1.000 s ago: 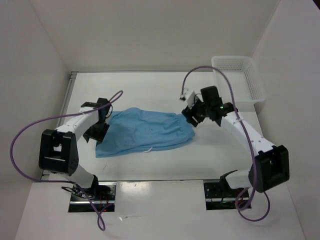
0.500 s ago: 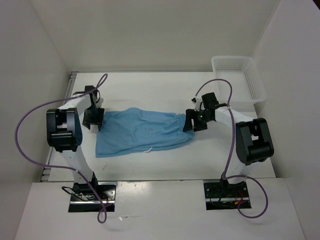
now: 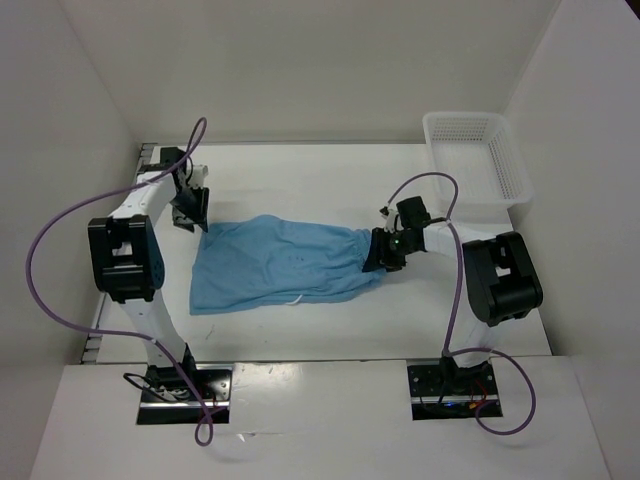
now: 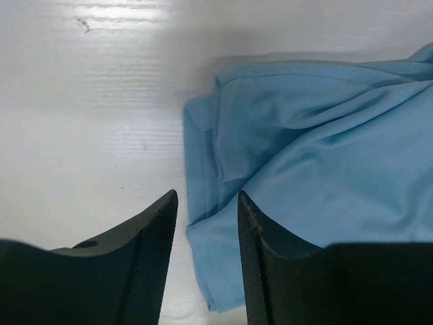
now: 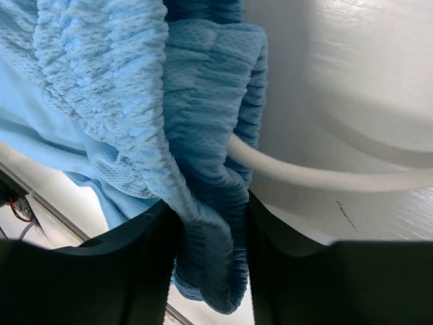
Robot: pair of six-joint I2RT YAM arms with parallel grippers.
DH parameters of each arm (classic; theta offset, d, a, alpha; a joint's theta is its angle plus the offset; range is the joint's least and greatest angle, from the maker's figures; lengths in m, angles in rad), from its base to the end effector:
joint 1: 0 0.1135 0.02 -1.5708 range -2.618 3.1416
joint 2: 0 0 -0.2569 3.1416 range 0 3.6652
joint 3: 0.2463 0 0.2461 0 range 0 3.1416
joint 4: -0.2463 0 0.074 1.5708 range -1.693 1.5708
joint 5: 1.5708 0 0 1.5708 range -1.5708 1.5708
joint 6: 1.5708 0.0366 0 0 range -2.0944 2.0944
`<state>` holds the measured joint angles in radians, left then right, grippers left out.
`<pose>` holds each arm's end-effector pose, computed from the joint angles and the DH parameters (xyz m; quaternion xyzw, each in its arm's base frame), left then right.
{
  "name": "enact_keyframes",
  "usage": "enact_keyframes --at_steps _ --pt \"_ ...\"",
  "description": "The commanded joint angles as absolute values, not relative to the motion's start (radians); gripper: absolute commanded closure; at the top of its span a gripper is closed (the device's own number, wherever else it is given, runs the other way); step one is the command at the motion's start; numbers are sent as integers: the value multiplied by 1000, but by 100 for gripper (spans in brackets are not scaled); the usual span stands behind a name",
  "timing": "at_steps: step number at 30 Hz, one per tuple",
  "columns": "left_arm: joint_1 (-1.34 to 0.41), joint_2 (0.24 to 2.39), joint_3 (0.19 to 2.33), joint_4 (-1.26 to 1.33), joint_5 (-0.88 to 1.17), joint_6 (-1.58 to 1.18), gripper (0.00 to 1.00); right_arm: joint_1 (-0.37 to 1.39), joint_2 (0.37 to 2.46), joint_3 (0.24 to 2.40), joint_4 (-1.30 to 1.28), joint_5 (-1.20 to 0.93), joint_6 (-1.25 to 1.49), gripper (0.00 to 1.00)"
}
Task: Fold and stack the shorts
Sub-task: Fold the shorts
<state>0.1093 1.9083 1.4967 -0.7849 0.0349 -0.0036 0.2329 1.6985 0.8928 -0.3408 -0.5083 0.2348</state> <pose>0.3861 0.0411 0.2125 -0.0522 0.9810 -0.0073 0.1867 0.2926 0.0877 0.1411 -0.0520 0.9462 0.2863 0.1413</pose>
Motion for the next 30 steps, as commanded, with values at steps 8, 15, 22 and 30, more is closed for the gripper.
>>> enact_keyframes --at_steps 8,15,22,30 --pt "115 2008 1528 -827 172 0 53 250 1718 882 -278 -468 258 58" --pt "94 2031 1517 -795 49 0 56 250 1729 910 -255 -448 219 76" --pt "94 2043 1551 -775 103 0 95 250 1738 965 -255 -448 161 100" --pt "115 1982 1606 -732 29 0 100 230 1718 974 -264 -381 83 100"
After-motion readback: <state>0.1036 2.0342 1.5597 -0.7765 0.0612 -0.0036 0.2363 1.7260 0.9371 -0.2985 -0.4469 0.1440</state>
